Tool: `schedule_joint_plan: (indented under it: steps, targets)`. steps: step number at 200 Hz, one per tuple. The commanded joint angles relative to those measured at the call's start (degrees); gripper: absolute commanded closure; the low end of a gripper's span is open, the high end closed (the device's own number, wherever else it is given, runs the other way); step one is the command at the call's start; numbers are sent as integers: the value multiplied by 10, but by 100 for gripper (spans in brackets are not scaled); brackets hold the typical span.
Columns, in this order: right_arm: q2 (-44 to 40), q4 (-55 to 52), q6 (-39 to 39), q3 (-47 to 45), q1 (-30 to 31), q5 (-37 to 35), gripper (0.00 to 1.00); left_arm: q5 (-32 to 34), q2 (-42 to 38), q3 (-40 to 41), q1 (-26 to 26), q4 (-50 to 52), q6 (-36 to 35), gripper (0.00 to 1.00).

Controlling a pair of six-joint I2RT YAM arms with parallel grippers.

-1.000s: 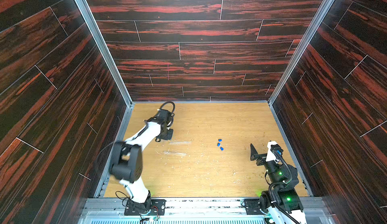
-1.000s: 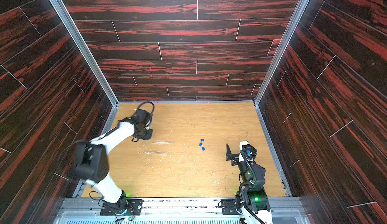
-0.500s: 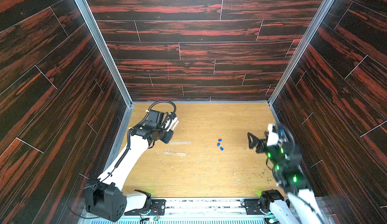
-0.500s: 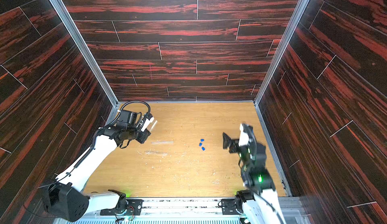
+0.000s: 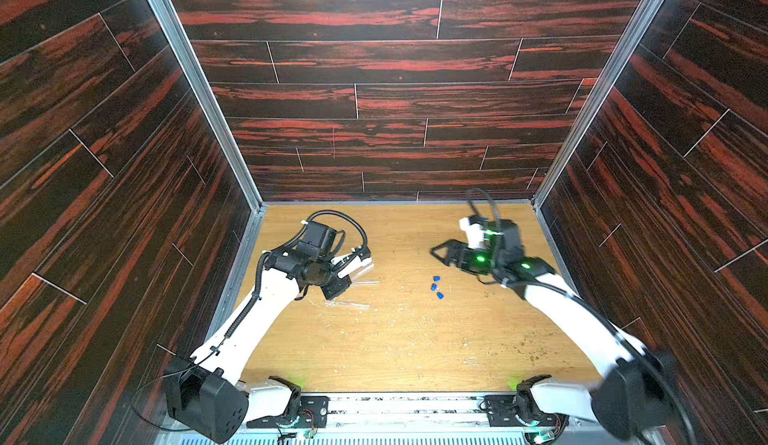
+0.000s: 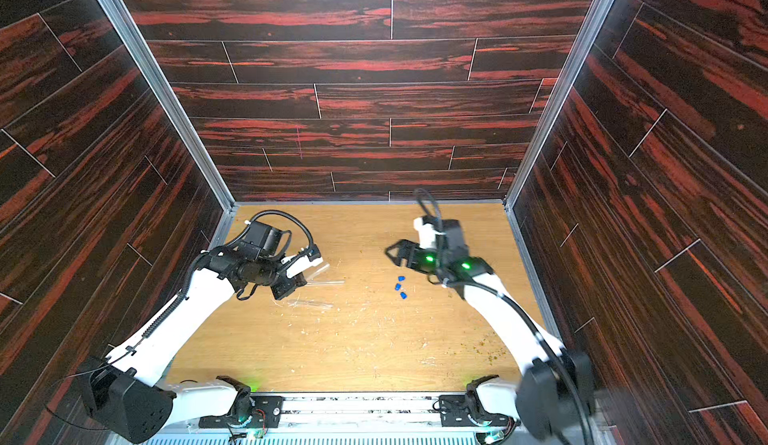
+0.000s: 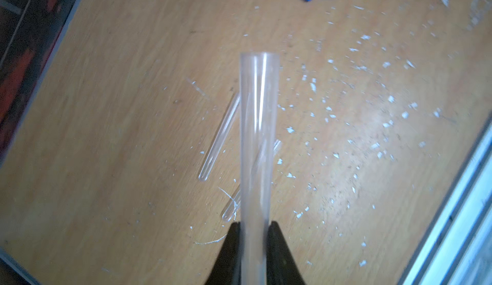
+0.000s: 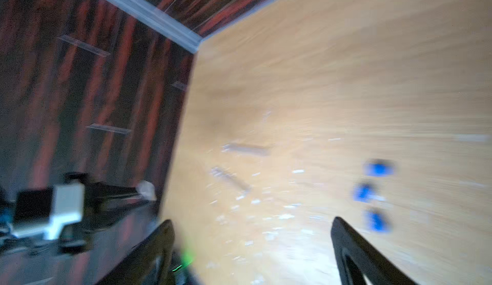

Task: Insert stoppers into test tubes
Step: Pick up the test tube at the center of the board.

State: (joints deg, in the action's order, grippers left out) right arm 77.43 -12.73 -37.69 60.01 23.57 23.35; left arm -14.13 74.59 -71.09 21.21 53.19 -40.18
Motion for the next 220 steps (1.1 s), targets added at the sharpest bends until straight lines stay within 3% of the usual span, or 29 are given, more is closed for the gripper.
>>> schedule_joint_plan:
  steps: [1, 35, 84, 220]
  targets:
    - [36, 76, -81, 14, 19, 83, 9, -14, 1, -25, 9, 45, -63, 91]
    - [88, 179, -155, 16, 45, 173, 12, -29, 15, -51, 22, 70, -91, 91]
    - [139, 274, -223, 17, 75, 242, 20, -29, 36, -83, 40, 83, -103, 91]
    - [224, 296, -243, 75, 143, 279, 54, 11, 68, -116, 73, 67, -114, 90]
